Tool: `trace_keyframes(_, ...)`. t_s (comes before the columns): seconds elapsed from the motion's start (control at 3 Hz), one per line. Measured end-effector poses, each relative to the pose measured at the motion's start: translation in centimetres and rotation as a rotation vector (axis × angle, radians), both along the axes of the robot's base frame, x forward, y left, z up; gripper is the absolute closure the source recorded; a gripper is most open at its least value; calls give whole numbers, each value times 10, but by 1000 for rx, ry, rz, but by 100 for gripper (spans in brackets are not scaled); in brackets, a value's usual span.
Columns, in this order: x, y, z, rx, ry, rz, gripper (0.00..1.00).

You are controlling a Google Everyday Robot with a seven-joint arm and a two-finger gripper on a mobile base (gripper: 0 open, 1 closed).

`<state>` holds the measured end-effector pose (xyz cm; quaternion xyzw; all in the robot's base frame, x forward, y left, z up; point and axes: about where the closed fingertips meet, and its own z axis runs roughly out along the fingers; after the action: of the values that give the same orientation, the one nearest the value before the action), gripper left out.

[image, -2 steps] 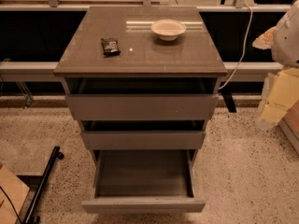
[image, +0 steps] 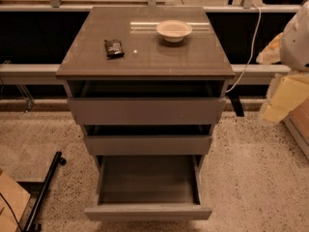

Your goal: Close bottom drawer

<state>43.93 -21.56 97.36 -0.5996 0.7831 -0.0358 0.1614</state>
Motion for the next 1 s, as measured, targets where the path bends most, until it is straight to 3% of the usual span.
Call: trace_keyframes(1.0,24,4,-76,12,66,-33,93)
